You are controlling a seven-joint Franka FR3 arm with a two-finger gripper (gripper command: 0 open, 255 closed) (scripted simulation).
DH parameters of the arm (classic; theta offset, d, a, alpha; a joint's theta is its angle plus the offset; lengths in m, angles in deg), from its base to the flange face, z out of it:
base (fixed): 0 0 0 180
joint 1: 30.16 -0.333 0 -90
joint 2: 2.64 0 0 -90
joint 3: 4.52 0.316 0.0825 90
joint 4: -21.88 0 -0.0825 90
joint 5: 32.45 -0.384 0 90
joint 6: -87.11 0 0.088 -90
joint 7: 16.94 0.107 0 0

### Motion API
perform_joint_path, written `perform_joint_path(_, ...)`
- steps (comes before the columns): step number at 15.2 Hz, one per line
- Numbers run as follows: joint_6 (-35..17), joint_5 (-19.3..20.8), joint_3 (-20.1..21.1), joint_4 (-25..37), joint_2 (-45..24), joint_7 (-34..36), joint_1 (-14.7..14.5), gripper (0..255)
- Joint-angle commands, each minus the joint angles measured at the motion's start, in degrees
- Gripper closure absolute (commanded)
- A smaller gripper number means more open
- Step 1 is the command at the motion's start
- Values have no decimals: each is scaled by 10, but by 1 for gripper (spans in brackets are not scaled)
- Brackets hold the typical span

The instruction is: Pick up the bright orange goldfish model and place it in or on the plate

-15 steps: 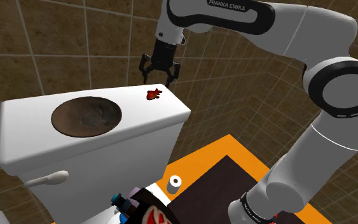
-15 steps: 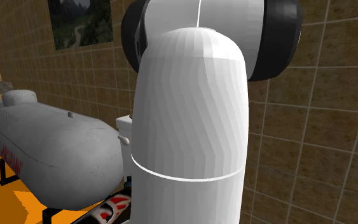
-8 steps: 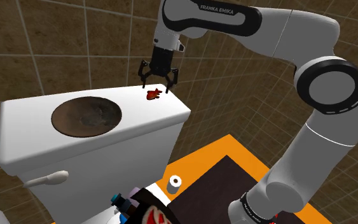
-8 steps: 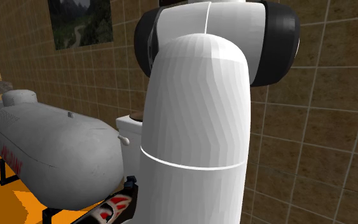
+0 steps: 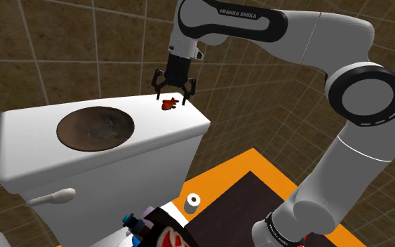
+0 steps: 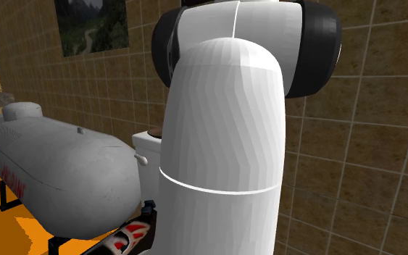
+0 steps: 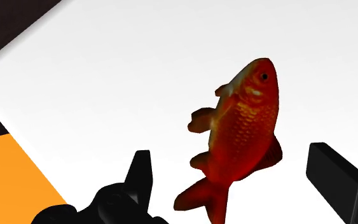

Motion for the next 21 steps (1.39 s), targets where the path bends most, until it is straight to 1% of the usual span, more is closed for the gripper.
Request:
perform_joint_path(1,0,0,0,0,0,0,0,0)
perform_joint_path(2,0,0,0,0,0,0,0,255)
perform_joint_path(11,0,0,0,0,0,0,0,255)
perform_joint_path(21,78,2,1,90,-11,16,-1,255)
